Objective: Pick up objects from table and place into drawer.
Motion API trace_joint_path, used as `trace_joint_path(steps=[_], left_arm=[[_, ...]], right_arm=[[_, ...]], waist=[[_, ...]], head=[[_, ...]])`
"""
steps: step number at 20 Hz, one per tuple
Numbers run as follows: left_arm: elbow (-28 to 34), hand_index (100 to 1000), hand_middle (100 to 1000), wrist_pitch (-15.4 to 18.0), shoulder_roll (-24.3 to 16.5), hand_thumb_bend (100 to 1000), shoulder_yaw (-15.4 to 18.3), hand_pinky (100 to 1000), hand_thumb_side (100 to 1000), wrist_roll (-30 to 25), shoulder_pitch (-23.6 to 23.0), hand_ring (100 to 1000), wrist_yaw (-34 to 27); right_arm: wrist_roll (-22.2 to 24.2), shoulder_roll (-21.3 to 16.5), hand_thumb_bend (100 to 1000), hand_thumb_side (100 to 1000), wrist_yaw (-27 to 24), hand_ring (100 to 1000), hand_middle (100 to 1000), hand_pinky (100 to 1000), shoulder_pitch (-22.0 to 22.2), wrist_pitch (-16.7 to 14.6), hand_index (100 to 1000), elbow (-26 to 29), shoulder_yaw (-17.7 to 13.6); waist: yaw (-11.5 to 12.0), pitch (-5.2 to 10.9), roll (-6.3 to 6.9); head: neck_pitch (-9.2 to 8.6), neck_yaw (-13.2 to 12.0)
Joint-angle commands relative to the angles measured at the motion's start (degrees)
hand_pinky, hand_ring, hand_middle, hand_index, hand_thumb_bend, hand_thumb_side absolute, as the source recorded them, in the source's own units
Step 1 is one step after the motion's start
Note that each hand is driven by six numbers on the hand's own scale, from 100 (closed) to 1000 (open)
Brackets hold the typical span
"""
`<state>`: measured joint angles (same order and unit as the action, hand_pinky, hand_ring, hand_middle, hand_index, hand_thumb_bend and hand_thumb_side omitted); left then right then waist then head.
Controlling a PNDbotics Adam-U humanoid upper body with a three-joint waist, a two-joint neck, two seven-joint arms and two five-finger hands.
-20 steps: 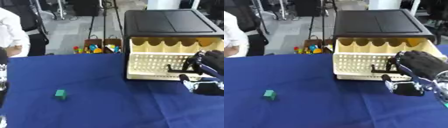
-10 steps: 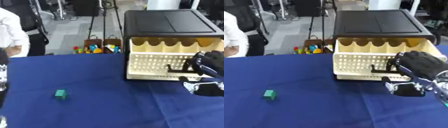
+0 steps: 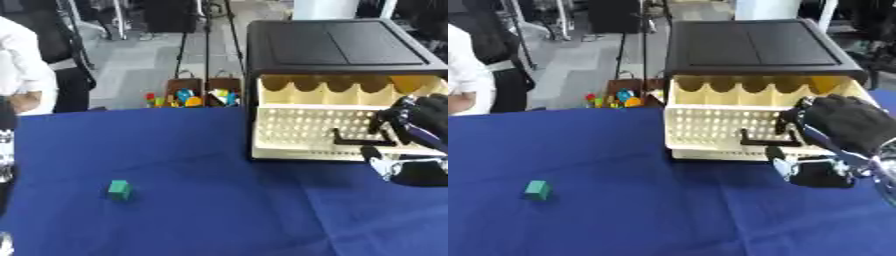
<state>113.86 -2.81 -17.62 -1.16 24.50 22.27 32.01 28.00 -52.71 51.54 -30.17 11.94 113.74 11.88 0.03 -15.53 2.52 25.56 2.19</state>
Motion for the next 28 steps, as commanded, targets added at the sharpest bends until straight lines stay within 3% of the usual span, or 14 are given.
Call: trace_joint_path(steps=[1,7,11,21,23,26,28], left_arm=[[0.73,912,853,0.05,-0.71,330,0.64,789,1000,0.06,0.37,971,-0.23],[0.73,912,854,0.04,-0.75,330,0.66,789,1000,0.10,0.35,971,-0.24],[0.73,912,854,-0.05,-0.84,330,0.79,789,1000,0.24,0.31,971,-0.19],[0.73,912,855,-0.09,-0.95,327,0.83,788,1000,0.36,0.28,972,-0.25],[0.73,912,856,-0.26,-1.35,327,0.97,788,1000,0.39,0.29,971,-0.17],[0.73,915,857,-0.67,-2.90,336,1.35,788,1000,0.18,0.61,967,0.24],[0.73,919,858,-1.19,-4.70,346,1.70,788,1000,-0.30,1.06,963,0.71]], right_arm=[[-1.20,-2.17,230,511,0.38,211,328,100,-0.60,-0.20,694,0.85,-1.67],[-2.51,-2.40,229,511,0.16,207,318,100,-0.83,-0.48,695,0.85,-2.53],[-5.37,-2.43,234,506,-1.24,192,308,100,-1.98,-1.06,692,0.85,-5.53],[-9.27,-2.71,235,521,-2.80,178,294,100,-1.64,-1.48,698,0.85,-6.86],[-10.82,-2.68,235,523,-3.75,167,282,100,-2.39,-1.50,698,0.85,-8.58],[-13.21,-2.24,216,583,-5.75,105,216,100,-4.46,-1.29,708,0.85,-11.84],[-14.85,-1.89,210,669,-7.34,110,214,100,-5.97,-1.45,722,0.85,-14.42]], waist=[[-0.07,1.07,-0.17],[-0.15,1.05,-0.16],[-0.31,0.95,-0.08],[-0.35,0.79,0.04],[-0.51,0.85,0.14],[-1.01,1.23,0.51],[-1.17,1.42,0.76]], head=[[-0.60,-0.17],[-0.55,-0.28],[-0.25,-0.60],[-0.04,-0.84],[0.20,-1.61],[1.13,-6.80],[1.61,-9.75]])
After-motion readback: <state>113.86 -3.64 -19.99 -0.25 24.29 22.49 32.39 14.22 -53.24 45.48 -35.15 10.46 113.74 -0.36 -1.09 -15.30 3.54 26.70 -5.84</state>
